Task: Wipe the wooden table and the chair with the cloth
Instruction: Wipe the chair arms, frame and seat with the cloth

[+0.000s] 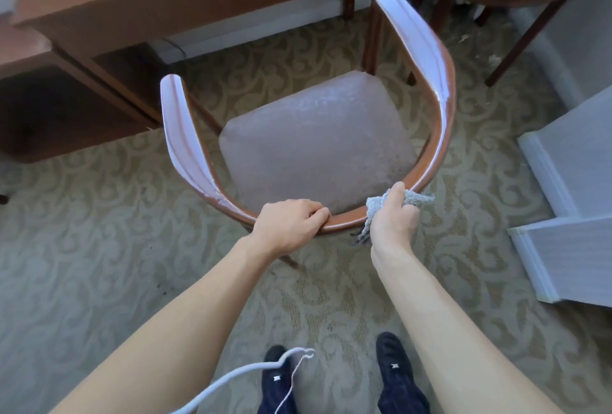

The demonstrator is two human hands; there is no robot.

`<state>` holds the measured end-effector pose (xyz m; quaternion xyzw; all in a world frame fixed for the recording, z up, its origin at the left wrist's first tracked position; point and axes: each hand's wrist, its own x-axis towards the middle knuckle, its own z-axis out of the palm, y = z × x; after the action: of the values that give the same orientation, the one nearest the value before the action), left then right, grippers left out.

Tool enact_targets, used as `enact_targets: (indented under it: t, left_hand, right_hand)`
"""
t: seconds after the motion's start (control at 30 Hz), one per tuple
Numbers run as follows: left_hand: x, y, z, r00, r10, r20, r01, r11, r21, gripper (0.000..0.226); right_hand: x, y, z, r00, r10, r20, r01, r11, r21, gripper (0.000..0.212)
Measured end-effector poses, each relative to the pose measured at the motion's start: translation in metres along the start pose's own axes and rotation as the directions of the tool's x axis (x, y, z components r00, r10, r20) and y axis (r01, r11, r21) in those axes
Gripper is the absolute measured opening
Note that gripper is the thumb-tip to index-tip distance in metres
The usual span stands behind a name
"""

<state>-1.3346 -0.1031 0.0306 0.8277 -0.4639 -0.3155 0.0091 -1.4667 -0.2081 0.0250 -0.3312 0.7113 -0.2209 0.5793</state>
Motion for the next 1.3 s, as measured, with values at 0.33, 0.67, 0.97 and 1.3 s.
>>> enact_targets:
  t: [0.33, 0.67, 0.97, 1.3]
  left_hand:
    - [0.007, -0.088, -0.012, 0.979, 0.194, -0.058, -0.175, 0.955, 0.241, 0.053]
    - [0.019, -0.093, -0.006, 0.952, 0.286, -0.108, -0.248, 0.929, 0.275, 0.036]
    - [0.017, -0.090, -0.012, 0.971, 0.225, -0.076, -0.199, 0.946, 0.256, 0.044]
    - [0.015, -0.090, -0.013, 0.968, 0.238, -0.080, -0.213, 0.947, 0.239, 0.041]
  right_hand:
    - [-0.020, 0.013, 0.028, 0.981, 0.026, -0.191, 0.004, 0.988, 0.157, 0.049]
    - [-0.091, 0.064, 0.101, 0.975, 0.061, -0.212, 0.009, 0.949, 0.315, 0.054]
    - [-0.075, 0.048, 0.069, 0.985, -0.014, -0.173, 0.076, 0.931, 0.358, 0.049]
    - [-0.096, 0.059, 0.098, 0.982, 0.044, -0.184, 0.047, 0.885, 0.464, 0.055]
